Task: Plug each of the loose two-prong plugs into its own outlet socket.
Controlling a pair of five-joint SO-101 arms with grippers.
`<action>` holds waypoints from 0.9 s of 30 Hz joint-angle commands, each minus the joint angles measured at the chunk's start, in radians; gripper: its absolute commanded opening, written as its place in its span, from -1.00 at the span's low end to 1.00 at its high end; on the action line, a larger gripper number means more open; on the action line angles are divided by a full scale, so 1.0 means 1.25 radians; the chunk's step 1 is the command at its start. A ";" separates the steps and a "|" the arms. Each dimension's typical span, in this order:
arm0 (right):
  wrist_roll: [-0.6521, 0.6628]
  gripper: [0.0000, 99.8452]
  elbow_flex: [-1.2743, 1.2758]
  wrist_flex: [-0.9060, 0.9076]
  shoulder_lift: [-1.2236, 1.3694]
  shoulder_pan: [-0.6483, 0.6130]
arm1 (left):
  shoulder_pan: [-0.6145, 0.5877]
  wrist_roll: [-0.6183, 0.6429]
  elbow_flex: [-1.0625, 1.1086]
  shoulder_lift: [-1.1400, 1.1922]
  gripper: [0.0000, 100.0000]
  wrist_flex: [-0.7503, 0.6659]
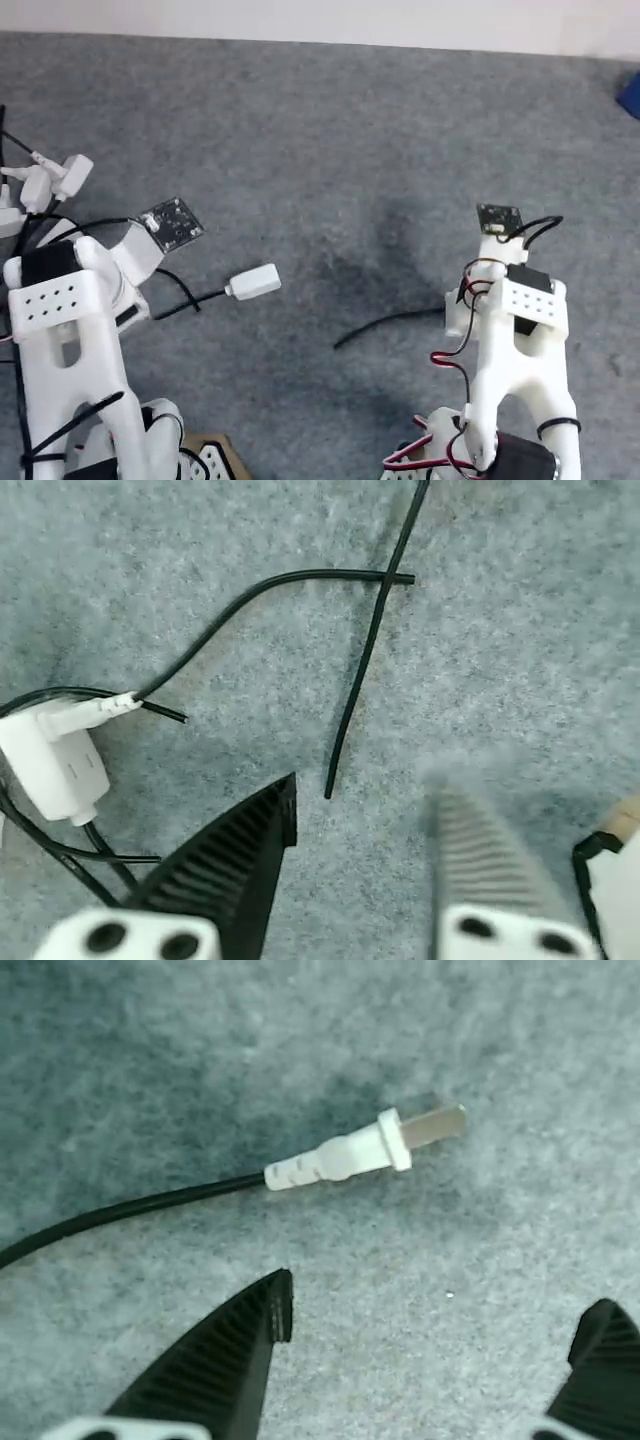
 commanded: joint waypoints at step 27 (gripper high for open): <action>-0.048 -0.17 -0.004 0.009 -0.029 -0.006 | 0.440 0.345 -0.293 0.528 -0.49 -0.227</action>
